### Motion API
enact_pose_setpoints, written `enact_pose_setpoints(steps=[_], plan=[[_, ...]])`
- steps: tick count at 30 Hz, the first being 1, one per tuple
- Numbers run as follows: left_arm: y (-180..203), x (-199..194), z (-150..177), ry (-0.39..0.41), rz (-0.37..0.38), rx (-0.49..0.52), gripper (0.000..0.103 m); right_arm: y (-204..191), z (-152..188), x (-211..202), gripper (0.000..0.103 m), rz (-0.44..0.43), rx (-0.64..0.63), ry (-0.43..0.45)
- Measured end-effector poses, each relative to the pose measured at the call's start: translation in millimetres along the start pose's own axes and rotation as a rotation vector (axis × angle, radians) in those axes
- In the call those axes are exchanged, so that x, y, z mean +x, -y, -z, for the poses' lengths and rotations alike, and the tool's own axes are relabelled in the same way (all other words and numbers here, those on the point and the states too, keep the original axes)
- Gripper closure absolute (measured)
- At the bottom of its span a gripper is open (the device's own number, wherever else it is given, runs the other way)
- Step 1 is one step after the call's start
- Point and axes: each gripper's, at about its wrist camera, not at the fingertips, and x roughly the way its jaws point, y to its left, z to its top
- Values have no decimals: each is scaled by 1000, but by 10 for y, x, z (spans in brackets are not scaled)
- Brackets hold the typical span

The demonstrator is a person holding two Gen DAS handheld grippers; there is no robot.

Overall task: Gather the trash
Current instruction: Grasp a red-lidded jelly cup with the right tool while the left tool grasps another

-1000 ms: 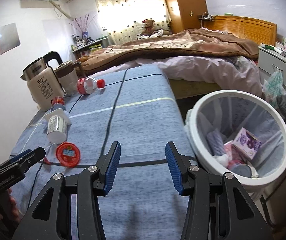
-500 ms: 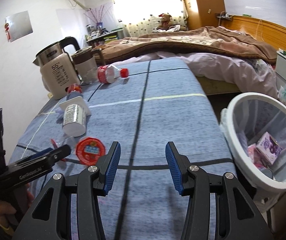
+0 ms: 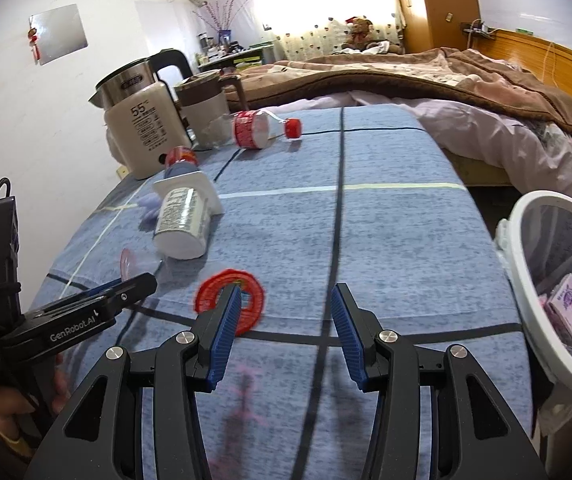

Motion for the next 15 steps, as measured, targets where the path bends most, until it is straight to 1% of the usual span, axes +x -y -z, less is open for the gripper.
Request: enact_pose_setpoints(steps=[2, 6, 8, 12, 15], plan=[[-50, -23, 7, 3, -7, -5, 66, -37, 4, 24, 55, -13, -4, -4], [-154, -81, 14, 8, -8, -20, 66, -144, -8, 68, 48, -47, -21, 2], [-201, -98, 2, 7, -8, -27, 66, -196, -19, 88, 47, -69, -38, 8], [-262, -119, -8, 8, 0, -41, 65, -321, -48, 213, 46, -64, -90, -7], [-274, -118, -8, 6, 3, -39, 60, -374, -71, 333, 46, -63, -122, -34]])
